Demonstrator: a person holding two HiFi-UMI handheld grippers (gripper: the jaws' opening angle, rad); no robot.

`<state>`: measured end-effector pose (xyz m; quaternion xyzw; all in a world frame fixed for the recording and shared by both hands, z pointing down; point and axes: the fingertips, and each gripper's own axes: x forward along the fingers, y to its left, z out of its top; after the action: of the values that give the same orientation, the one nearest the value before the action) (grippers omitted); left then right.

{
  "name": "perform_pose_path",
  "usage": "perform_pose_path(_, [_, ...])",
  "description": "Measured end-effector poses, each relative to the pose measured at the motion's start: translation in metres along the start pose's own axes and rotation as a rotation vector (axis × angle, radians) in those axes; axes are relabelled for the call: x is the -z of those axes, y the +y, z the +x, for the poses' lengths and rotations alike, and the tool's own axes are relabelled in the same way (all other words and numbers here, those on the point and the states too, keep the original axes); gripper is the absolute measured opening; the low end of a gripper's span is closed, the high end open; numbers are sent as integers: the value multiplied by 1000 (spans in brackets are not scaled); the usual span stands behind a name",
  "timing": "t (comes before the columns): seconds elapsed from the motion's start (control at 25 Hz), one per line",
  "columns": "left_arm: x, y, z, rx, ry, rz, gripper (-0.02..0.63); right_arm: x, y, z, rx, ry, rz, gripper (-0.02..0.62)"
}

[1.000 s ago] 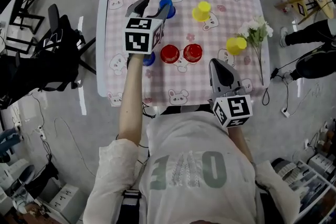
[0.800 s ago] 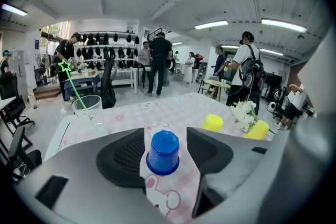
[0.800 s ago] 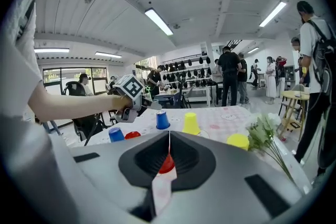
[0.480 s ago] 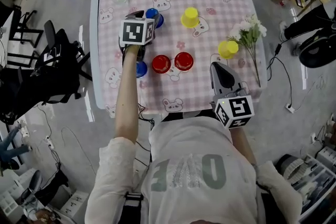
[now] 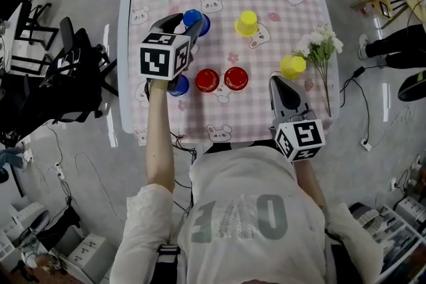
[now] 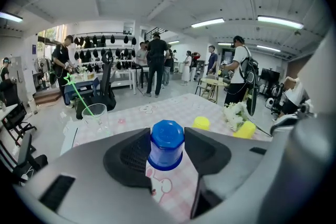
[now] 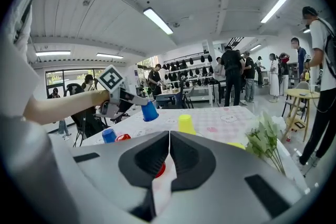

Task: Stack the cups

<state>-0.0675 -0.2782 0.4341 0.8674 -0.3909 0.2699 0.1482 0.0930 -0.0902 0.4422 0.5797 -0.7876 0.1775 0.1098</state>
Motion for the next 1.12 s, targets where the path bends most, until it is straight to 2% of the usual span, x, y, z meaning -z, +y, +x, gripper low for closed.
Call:
perform_pose_path(0.24, [5,-23,-86,3,-95,22,218,0,24,3,-46,-1,-12,29])
perform_pose_path(0.4, [26,-35,-118,-12,-96,21,218,-1,42,4,-74,-10,-26,29])
perform_pose_path(0.76, [80,-46,-126,-1,-4,-11,218,10,65,4,-100,2,-31,29])
perform_pose_path(1.12, [85,-43,-129,25,0,-27,218,9,67,-2,-74,6,-25,29])
